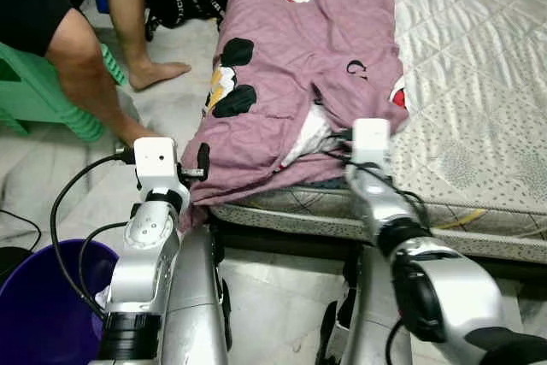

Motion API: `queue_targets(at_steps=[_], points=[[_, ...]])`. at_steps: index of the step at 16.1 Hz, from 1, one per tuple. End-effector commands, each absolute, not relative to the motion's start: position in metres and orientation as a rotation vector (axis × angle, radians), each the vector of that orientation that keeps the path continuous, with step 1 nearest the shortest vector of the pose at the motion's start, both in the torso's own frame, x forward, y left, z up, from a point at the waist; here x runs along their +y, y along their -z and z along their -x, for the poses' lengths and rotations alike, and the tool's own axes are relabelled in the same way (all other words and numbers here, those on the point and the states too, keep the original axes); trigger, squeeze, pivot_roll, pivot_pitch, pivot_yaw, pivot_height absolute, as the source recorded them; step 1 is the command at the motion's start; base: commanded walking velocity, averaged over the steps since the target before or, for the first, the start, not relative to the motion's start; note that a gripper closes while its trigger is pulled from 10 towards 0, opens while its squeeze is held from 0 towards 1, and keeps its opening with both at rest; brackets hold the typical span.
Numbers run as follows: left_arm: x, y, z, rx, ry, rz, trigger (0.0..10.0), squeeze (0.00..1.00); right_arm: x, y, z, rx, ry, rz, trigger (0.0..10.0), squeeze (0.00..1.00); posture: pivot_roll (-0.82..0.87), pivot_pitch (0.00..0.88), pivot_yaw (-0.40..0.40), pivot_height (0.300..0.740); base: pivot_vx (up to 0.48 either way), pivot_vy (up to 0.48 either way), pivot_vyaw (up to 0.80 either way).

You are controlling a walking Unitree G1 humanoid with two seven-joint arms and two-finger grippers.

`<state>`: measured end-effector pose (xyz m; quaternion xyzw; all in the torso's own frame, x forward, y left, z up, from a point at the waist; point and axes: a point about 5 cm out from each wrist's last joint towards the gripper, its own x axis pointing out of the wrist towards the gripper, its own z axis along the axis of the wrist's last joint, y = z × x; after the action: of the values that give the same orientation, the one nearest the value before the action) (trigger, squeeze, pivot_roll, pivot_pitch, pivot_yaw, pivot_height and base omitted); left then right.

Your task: Clean up the room

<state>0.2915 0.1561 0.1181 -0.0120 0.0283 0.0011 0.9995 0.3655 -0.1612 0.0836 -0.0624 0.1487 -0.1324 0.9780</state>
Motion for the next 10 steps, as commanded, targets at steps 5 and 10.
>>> queue_targets(at_steps=[5,10], points=[[0.158,-0.112,-0.294,0.063,-0.029,0.038,10.0,0.00,-0.237,-0.070,-0.341,0.317,0.472,0.153,2.9,0.00,0.10,0.158,0.012,0.546,0.000,0.000,0.00],[0.157,-0.111,-0.299,0.051,-0.041,0.057,10.0,0.00,-0.259,-0.052,-0.305,0.306,0.454,0.206,4.0,0.00,0.07,0.149,-0.005,0.546,0.000,0.000,0.00]])
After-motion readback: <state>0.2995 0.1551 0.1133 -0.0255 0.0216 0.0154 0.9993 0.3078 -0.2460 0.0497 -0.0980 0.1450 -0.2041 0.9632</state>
